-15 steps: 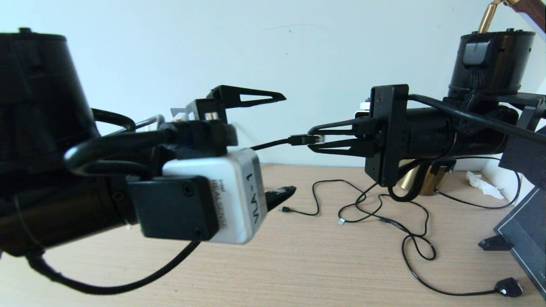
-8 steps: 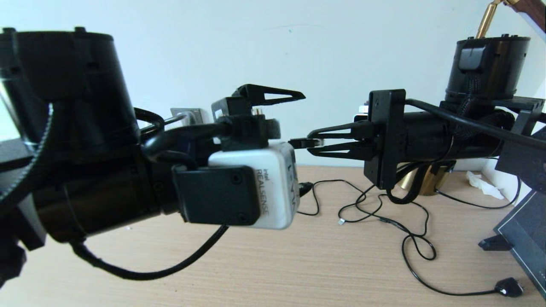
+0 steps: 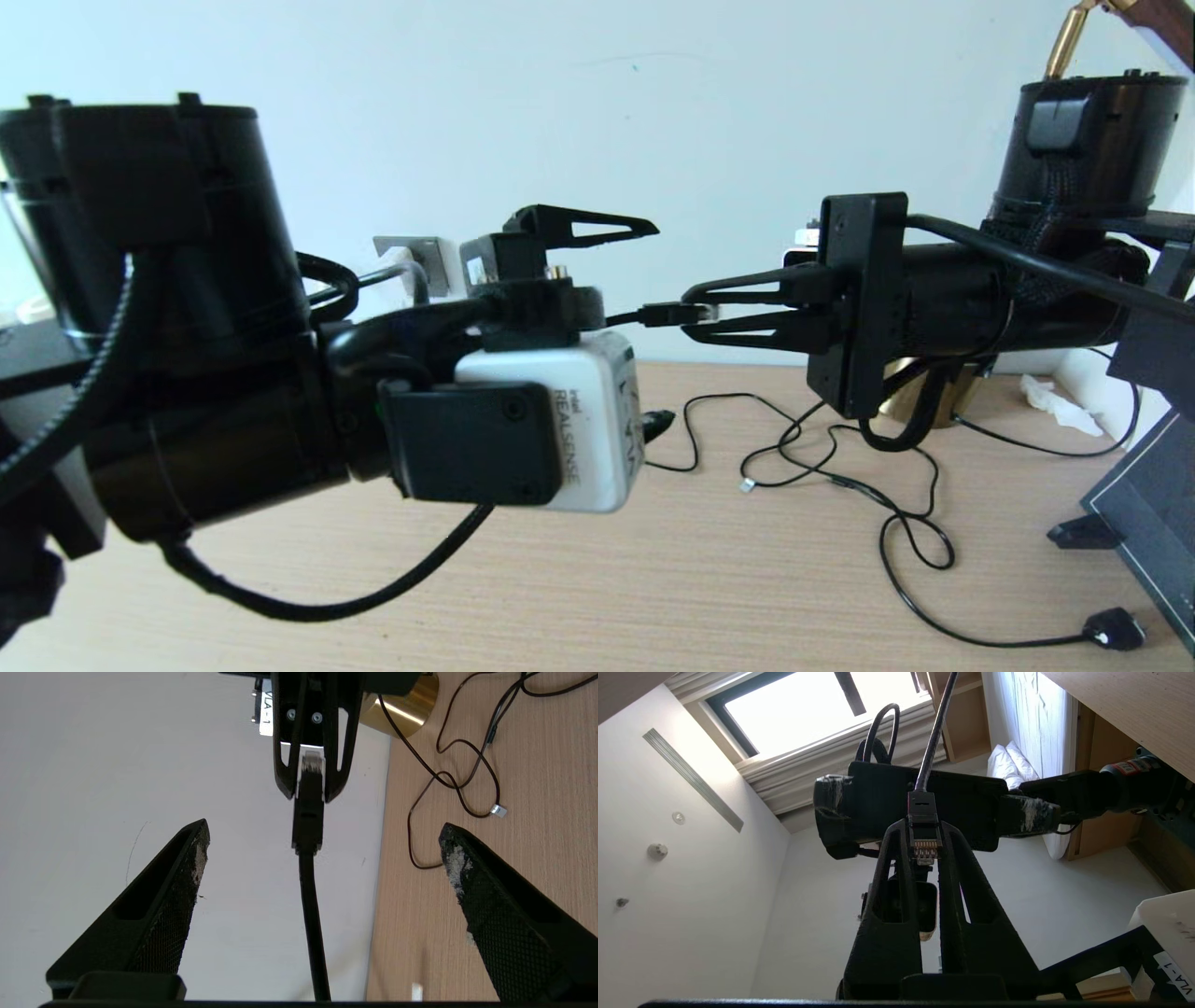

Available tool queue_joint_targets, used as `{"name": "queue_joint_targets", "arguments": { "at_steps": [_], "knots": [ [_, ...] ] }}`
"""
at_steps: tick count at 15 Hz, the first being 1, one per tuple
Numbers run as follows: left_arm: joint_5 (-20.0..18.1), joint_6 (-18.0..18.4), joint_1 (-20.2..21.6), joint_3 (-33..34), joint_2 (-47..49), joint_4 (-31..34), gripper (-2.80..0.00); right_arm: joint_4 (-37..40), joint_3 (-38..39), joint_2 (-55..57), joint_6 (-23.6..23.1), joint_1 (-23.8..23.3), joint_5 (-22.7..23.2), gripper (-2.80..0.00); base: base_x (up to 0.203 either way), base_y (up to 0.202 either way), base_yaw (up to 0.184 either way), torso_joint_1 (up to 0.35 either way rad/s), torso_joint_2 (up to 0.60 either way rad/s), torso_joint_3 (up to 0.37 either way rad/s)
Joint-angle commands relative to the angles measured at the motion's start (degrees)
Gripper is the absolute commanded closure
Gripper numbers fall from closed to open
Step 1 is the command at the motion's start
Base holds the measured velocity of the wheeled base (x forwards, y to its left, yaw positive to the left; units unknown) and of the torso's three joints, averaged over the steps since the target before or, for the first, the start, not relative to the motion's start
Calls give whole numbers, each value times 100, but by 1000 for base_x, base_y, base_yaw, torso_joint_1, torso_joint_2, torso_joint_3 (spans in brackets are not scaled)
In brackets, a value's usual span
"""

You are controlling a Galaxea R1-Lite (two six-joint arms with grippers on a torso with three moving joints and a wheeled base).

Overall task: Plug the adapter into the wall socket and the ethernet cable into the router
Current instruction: Hand it to the other hand

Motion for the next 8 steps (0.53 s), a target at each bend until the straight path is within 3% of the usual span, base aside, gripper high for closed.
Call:
{"name": "queue_joint_targets", "arguments": {
  "at_steps": [1, 8],
  "knots": [
    [-4, 39, 58, 6, -33, -14, -280, -10, 54, -92, 55, 2, 39, 0, 0, 0, 0, 0, 0, 0],
    [5, 22, 58, 6, -33, -41, -280, -98, 130, -9, 38, 55, 47, 0, 0, 0, 0, 0, 0, 0]
  ]
}}
